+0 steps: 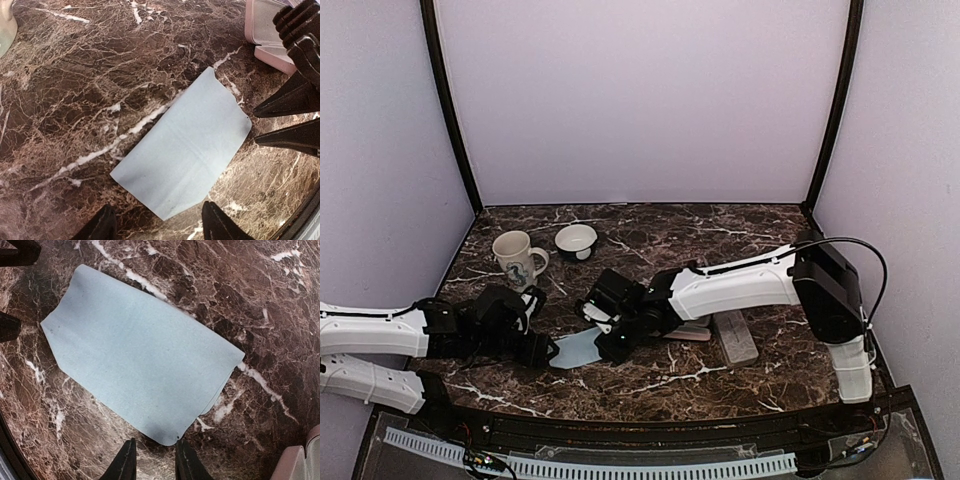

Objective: Organize the sunglasses
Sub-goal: Move the opened sunglasses case to the center of the board, then pick up the folded cleaning cloth from the center of the board.

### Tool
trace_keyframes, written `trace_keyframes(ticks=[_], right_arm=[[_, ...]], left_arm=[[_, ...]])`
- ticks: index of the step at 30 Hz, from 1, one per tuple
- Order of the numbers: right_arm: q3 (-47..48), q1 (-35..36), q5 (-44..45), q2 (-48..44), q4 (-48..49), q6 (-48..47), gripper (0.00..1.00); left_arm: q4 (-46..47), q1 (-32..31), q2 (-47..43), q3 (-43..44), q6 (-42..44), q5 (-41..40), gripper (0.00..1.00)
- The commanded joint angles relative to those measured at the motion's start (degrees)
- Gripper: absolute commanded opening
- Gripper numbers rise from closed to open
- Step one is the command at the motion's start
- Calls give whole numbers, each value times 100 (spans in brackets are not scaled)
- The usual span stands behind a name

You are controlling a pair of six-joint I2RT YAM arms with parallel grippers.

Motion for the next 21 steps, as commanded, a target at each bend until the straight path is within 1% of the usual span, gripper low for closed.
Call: trace_keyframes(ticks=[1, 13, 16, 21], right_arm=[[196, 101, 191, 170, -140, -103, 28], [243, 176, 398, 336, -193, -126, 25], [252, 195, 435, 359, -210, -126, 22], [288, 191, 466, 387, -224, -102, 13]], left_arm=[[13, -28, -5, -88, -34, -62, 60], [-29, -28, -85, -149, -124, -43, 61], [-13, -28, -92, -175, -118, -28, 61], [55, -35, -64, -251, -73, 50, 61]])
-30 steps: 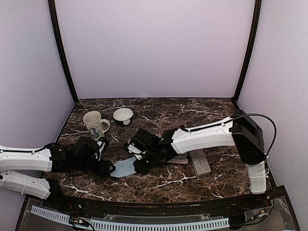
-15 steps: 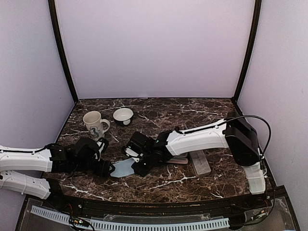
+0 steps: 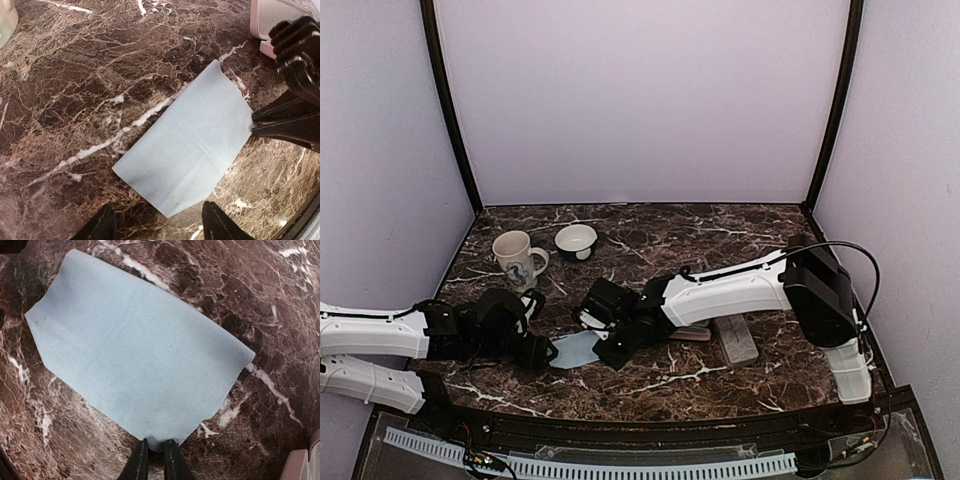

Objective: Organize the sunglasses
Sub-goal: Pick up the folded cleaning cloth from the center of the board.

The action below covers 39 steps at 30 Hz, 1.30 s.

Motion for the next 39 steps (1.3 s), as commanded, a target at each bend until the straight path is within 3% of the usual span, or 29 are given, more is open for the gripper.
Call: trace_keyframes(ticks=[1, 8, 23, 39], right_arm=[[135, 51, 72, 154, -78, 35, 11], [89, 38, -66, -37, 70, 160, 0], [-72, -307, -777, -339, 377, 546, 0], [-283, -654, -1760, -567, 725, 896, 0]], left_arm=[[76, -36, -70, -178, 3, 48, 61], [258, -131, -63, -295, 93, 154, 59], [770, -594, 175, -357, 434, 335, 46], [951, -917, 745, 81, 1374, -419, 62]])
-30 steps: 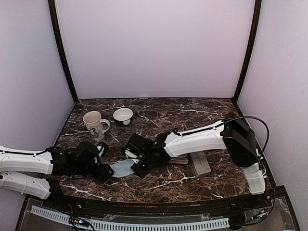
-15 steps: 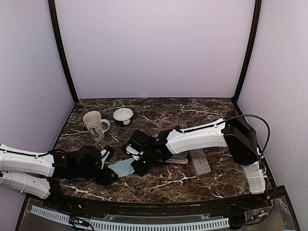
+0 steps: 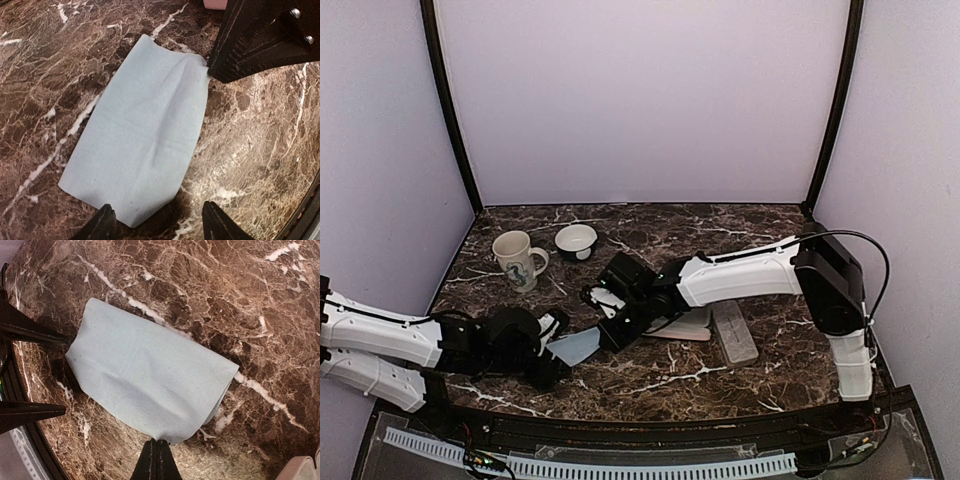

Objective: Organize the sunglasses
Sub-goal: Pick up the folded cleaning cloth from the center of the board.

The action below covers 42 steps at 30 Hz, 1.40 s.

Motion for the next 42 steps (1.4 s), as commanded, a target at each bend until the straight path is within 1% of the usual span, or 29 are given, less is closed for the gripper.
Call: trace_keyframes(ticks=[1, 7, 12, 18, 25, 29, 38, 42], right_arm=[[-25, -64, -325, -258, 202, 127, 0], [-16, -98, -483, -266, 226, 170, 0], [-54, -155, -628, -296, 302, 239, 0], [-90, -205, -770, -319, 374, 288, 0], [-130, -220, -756, -336, 368, 289, 0], [-152, -228, -720, -343, 351, 289, 0], [-147, -256, -651, -353, 303, 255, 0], [-150, -269, -626, -373, 294, 245, 0]], left_arm=[[86, -83, 237, 370, 419, -337, 63], [38, -203, 763, 726, 658, -585, 68], [193, -266, 1165, 918, 747, -716, 69], [424, -335, 1577, 1090, 632, -1076, 70], [225, -386, 1814, 1221, 415, -1555, 70], [-44, -384, 1758, 1231, 319, -1593, 67], [-594, -395, 1508, 1139, -218, -1640, 60], [-810, -395, 1463, 1087, -454, -1584, 55]])
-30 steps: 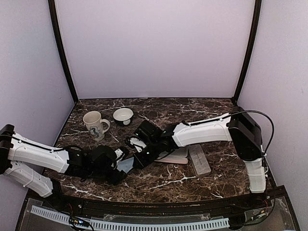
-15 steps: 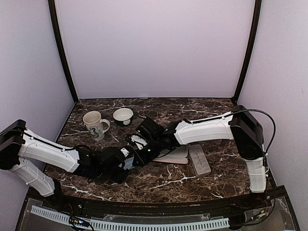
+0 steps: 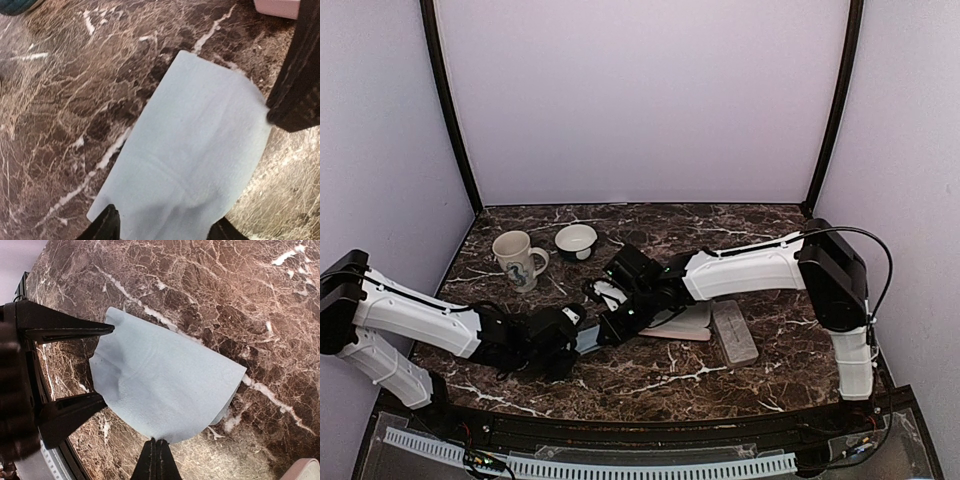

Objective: Organize the sunglasses
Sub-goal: Pick up the folded cleaning cloth from the center of the board.

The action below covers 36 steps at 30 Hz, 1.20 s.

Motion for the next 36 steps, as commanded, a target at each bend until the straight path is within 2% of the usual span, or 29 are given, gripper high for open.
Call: trace_keyframes(ticks=[1, 7, 14, 23, 36], right_arm=[[-54, -59, 81, -282, 51, -11, 0], [-17, -59, 114, -255, 8, -35, 0], [10, -59, 144, -251, -19, -46, 0], [10, -63, 148, -203, 5, -38, 0], [22, -59, 149, -170, 15, -46, 0]], left_arm=[[-464, -34, -201, -38, -378, -22, 54], [-669, -30, -400, -115, -525, 68, 52], [-769, -34, -481, -144, -614, 240, 45], [-851, -37, -472, -140, -704, 564, 26], [-1012, -43, -431, -26, -706, 606, 11]])
